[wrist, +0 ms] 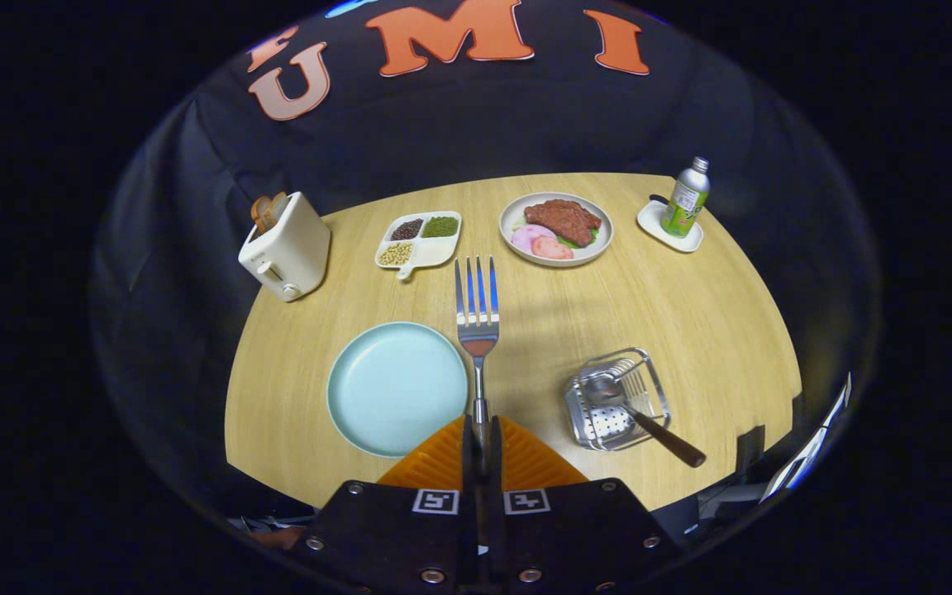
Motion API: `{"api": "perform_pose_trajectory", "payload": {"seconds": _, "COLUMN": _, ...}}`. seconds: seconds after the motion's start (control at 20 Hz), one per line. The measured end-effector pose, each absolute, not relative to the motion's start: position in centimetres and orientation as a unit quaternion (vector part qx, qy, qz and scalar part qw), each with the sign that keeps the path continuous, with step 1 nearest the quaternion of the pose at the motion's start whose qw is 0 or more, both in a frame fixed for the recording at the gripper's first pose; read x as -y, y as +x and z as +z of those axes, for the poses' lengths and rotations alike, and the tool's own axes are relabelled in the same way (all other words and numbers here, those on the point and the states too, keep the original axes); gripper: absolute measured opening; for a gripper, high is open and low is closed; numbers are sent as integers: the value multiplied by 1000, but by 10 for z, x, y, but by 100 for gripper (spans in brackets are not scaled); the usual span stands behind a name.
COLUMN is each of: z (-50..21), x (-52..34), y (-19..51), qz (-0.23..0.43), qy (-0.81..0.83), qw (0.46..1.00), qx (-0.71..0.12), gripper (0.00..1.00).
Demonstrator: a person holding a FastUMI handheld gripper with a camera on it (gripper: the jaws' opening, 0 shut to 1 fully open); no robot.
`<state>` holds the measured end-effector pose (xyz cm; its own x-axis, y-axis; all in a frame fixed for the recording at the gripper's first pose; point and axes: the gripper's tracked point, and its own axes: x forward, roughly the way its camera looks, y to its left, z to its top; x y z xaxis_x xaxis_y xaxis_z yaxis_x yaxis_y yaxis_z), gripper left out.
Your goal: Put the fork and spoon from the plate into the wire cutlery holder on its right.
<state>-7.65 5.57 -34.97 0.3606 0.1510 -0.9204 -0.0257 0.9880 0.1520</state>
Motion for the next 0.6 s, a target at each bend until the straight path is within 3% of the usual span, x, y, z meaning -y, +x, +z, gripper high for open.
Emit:
{"api": "perform_pose_trajectory", "payload": {"seconds": 0.3, "z": -374, "x": 15, "y": -107, "qz": 44, "qy": -7, "qw": 778, "qx": -626, "gripper": 5}}
{"api": "perform_pose_trajectory", "payload": {"seconds": 0.6, "z": -388, "x": 29, "y": -131, "qz": 68, "qy": -32, "qw": 728, "qx": -682, "gripper": 5}}
